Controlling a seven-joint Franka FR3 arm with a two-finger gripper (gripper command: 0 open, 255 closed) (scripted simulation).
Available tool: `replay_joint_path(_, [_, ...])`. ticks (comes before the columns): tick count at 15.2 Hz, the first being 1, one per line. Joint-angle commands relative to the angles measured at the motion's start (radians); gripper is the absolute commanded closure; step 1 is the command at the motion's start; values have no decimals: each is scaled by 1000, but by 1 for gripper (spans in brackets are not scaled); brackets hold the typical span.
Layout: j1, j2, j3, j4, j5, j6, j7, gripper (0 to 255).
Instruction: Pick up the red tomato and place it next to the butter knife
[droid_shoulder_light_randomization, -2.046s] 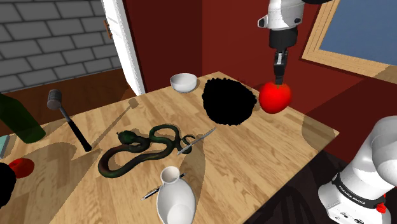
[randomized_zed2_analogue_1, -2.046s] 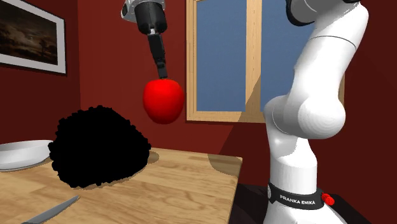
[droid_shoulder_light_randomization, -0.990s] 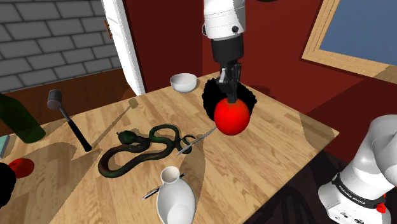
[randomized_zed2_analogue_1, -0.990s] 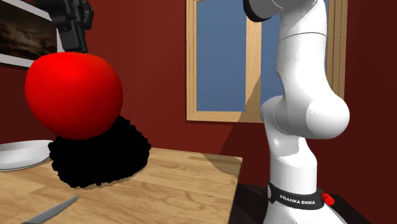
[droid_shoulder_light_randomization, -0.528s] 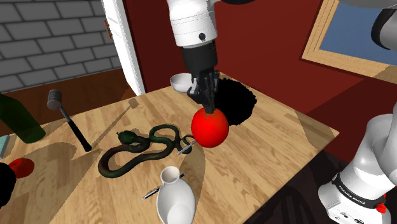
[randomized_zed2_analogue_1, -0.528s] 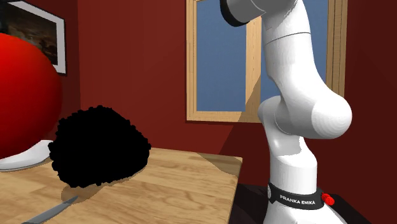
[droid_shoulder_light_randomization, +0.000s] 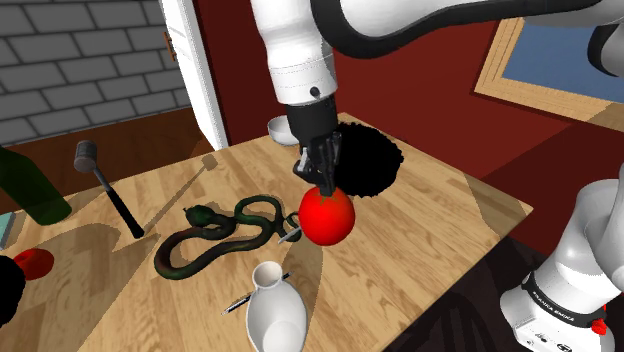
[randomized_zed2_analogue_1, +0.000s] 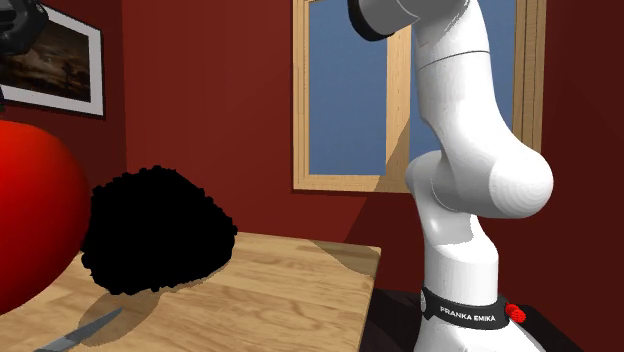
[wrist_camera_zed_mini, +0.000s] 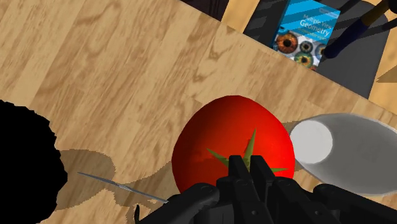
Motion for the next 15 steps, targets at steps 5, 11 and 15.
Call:
replay_joint_path(5, [-3, -7, -1, -87, 2, 81, -4, 255])
replay_joint_path(11, [-4, -6, -3, -167, 2, 162, -6, 255])
replay_joint_path(15, [-4, -1, -3, -215, -1, 214, -6, 255])
